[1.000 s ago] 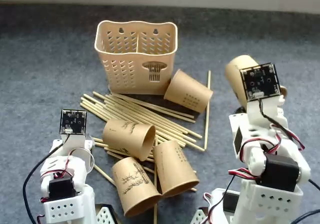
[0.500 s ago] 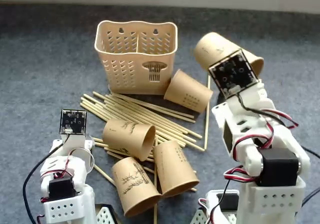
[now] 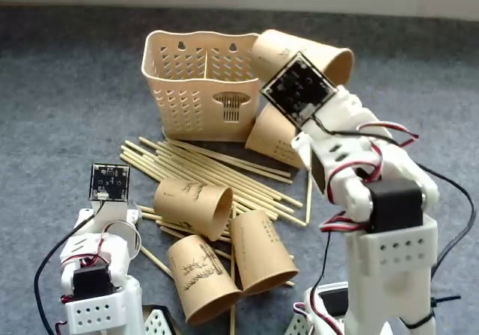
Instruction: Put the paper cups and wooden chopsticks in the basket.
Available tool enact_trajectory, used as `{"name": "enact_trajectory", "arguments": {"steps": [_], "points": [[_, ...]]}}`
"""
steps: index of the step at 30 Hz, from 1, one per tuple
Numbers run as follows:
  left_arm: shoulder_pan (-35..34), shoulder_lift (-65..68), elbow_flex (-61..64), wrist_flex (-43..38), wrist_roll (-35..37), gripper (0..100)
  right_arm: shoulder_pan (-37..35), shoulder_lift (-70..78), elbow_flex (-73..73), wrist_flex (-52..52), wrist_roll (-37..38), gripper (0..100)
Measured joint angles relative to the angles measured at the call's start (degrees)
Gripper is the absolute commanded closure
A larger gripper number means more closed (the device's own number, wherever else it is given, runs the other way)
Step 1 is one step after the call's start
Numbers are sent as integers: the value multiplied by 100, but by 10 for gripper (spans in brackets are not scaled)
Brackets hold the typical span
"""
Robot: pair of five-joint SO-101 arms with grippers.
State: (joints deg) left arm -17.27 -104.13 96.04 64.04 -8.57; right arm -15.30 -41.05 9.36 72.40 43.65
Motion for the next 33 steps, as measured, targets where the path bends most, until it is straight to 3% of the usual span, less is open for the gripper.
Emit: {"name": "enact_trajectory", "arguments": {"steps": [12, 30, 33], "points": [[0, 0, 0, 0, 0, 864, -281, 220, 0, -352, 53, 992], [0, 0, 0, 0, 0, 864, -290, 229, 985, -1846, 53, 987], [0, 0, 0, 0, 0, 864, -299, 229, 1002, -1855, 70, 938]]}}
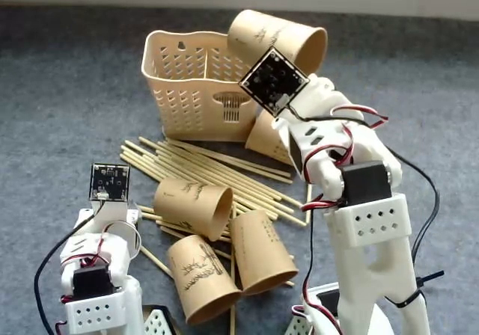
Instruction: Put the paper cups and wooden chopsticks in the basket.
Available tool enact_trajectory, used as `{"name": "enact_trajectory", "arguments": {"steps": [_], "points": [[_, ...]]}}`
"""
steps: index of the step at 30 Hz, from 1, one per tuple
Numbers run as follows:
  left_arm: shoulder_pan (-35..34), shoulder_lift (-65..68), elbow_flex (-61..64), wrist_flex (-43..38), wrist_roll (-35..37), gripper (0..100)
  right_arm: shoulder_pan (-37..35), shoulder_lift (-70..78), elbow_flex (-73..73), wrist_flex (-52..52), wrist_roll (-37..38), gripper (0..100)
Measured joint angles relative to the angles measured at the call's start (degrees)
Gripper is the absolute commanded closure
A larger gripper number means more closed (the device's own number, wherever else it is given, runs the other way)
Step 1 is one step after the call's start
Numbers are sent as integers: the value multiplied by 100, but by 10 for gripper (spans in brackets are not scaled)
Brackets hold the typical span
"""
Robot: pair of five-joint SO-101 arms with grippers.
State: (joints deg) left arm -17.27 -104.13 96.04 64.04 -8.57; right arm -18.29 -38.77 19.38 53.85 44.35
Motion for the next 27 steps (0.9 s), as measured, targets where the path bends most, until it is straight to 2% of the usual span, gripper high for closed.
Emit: {"name": "enact_trajectory", "arguments": {"steps": [13, 23, 27], "points": [[0, 0, 0, 0, 0, 864, -9, 0, 0, 0, 105, 915], [0, 0, 0, 0, 0, 864, -273, 0, 0, 0, 105, 915], [0, 0, 0, 0, 0, 864, -281, 0, 0, 0, -88, 915]]}}
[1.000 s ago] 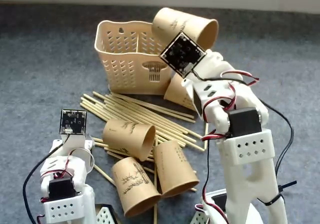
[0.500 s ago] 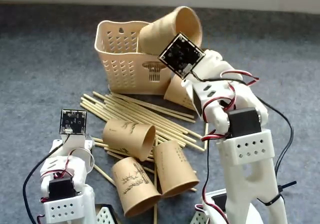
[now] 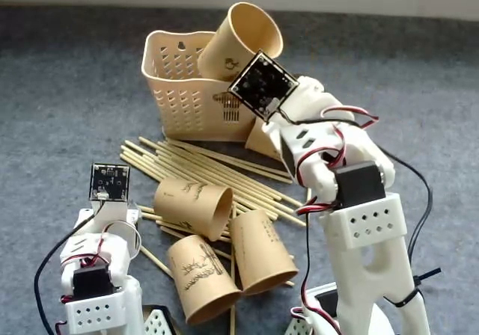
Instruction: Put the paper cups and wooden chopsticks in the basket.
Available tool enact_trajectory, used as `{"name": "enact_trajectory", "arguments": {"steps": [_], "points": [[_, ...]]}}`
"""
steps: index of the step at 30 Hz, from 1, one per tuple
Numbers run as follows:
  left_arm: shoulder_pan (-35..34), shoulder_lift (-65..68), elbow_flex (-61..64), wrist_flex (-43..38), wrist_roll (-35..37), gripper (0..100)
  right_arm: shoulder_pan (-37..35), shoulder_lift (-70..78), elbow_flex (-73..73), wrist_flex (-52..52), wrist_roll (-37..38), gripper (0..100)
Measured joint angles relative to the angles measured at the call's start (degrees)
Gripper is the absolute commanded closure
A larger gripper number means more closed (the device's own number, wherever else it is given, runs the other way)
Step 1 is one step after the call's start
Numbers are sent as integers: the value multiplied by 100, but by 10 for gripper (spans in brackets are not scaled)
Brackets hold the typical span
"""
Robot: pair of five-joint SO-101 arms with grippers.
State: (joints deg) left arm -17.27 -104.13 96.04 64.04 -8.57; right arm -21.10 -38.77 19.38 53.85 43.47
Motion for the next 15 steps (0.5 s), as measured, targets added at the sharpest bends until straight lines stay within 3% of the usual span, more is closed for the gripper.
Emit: {"name": "enact_trajectory", "arguments": {"steps": [7, 11, 15], "points": [[0, 0, 0, 0, 0, 864, -193, 18, -475, 0, -1073, 918], [0, 0, 0, 0, 0, 864, -774, 18, -879, 0, -1767, 961], [0, 0, 0, 0, 0, 864, -1635, 18, -1002, 0, -1987, 994]]}}
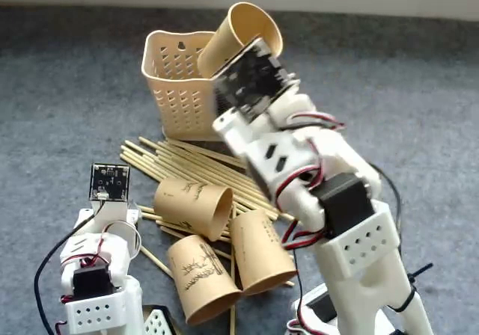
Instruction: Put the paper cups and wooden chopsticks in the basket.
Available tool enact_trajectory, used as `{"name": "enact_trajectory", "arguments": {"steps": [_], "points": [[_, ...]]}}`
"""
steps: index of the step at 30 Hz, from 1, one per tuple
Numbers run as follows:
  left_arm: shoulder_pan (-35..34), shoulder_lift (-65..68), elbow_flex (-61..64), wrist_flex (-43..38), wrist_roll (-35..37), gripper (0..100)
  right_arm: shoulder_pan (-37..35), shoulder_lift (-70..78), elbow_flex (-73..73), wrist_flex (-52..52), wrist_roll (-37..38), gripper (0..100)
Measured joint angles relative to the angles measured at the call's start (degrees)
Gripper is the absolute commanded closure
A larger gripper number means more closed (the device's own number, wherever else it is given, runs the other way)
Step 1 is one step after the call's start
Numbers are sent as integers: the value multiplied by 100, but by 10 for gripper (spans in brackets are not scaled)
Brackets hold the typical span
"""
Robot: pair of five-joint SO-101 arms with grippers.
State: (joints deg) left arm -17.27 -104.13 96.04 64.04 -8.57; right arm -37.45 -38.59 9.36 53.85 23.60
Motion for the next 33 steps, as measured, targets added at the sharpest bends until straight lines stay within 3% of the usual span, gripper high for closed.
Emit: {"name": "enact_trajectory", "arguments": {"steps": [5, 14, 19, 27, 33], "points": [[0, 0, 0, 0, 0, 864, -730, 9, 53, -475, -62, 993], [0, 0, 0, 0, 0, 864, -721, 703, 976, -2497, -62, 993], [0, 0, 0, 0, 0, 864, -387, 1424, 976, -3200, -97, 993], [0, 0, 0, 0, 0, 864, 325, 2259, 976, -3604, -1257, 993], [0, 0, 0, 0, 0, 864, 607, 2286, 1029, -3613, -1679, 993]]}}
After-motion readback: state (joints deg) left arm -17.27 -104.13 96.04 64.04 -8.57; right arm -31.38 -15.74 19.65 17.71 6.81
